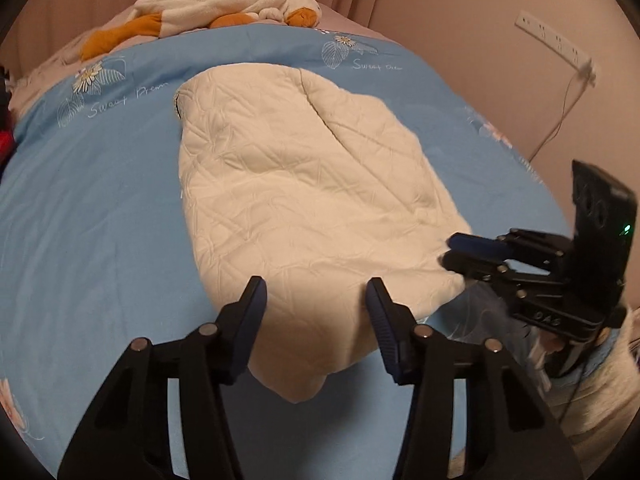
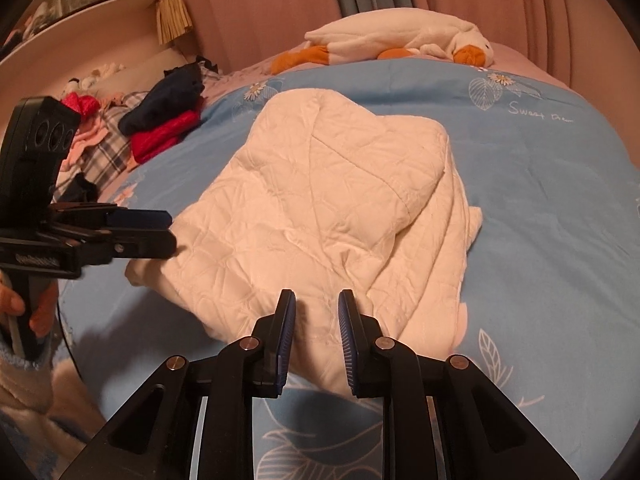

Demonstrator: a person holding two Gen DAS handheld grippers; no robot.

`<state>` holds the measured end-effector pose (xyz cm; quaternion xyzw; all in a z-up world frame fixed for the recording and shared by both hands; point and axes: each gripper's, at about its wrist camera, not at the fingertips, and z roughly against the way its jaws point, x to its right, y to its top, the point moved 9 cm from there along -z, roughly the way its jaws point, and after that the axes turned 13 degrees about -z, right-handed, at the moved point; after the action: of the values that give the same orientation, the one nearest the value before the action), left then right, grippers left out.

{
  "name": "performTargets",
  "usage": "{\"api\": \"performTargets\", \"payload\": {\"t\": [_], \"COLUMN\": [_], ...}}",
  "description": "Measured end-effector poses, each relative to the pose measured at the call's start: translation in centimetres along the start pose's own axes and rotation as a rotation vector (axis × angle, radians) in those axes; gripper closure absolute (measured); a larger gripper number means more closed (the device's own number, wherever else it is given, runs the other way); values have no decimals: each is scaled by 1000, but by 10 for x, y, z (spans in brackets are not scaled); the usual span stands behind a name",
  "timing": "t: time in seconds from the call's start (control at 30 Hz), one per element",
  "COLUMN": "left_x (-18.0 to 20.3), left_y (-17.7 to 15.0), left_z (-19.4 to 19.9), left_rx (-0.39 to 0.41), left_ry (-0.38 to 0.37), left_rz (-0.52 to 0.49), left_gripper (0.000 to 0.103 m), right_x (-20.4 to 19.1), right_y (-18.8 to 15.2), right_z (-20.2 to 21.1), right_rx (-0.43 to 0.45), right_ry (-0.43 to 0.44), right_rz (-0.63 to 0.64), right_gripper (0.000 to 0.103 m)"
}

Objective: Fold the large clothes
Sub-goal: 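Press and tuck the folded jacket edges with both open grippers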

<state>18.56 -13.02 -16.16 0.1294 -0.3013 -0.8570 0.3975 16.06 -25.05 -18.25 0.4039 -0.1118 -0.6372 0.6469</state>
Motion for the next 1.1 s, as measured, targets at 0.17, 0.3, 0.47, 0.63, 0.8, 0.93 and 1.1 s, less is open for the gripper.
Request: {"api": "performTargets", "payload": {"t": [0.17, 0.3, 0.47, 0.63, 0.8, 0.93, 1.1], "left_x": [2, 0, -1, -4, -12, -28, -46], "left_y": [-7, -11, -12, -11, -7, -5, -7], "left_z": [-13, -16, -16, -11, 1, 11, 12], "left_rx": [-14, -7, -5, 2, 24, 49, 48], "left_ry": [41, 57, 62, 47, 34, 65, 42], "left_rz": [-49, -60, -59, -21, 78, 135, 223], "left_gripper": [53, 53, 53, 51, 37, 25, 19], "right_x": [6, 6, 8, 6, 4, 3, -2], "right_y": [-3, -7, -7, -6, -7, -4, 5], "right_z": [-11, -15, -14, -13, -9, -5, 2], "right_rx": [-23, -23, -21, -26, -25, -21, -6], "right_ry": [-14, -15, 21, 22, 57, 113, 208], "right_rz": [-15, -18, -68, -74, -115, -170, -250], "right_gripper": [82, 82, 82, 81, 75, 65, 48]}}
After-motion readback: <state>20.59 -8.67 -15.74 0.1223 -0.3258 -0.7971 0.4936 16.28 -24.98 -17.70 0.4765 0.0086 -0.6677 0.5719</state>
